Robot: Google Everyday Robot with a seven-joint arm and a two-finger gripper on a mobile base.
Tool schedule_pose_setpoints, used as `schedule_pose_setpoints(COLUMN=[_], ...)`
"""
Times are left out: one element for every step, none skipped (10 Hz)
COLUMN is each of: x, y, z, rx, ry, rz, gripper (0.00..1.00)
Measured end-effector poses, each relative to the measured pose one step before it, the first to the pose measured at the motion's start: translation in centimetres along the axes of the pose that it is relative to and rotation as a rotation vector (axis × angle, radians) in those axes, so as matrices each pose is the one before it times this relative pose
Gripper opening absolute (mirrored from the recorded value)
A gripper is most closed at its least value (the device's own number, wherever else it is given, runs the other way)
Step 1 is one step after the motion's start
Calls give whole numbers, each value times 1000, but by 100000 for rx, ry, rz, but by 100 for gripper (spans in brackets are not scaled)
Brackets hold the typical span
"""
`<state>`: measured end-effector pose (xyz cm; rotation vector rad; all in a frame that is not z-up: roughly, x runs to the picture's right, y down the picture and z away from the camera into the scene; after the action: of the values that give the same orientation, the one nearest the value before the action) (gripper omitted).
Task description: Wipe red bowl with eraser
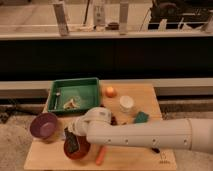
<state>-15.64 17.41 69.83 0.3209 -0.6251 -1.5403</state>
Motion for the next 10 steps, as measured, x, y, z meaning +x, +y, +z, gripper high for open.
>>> schedule_pose_setpoints(x=[-616,-493,-357,-455,-109,-141,-127,100,279,660], y=[136,208,122,364,124,588,1073,635,692,331], z=[-421,-331,-218,-378,-476,-642,-1002,-580,-471,-24], rx=[-205,-233,-137,-838,-1200,-2464,-4199,-1897,-1467,1975], ry=[-1511,-1374,-1034,-1686,-463,-464,-285,388,543,110], rz=[2296,1948,1248,2254,752,574,1018,887,1800,3291], gripper=[0,0,0,0,0,0,0,0,0,0])
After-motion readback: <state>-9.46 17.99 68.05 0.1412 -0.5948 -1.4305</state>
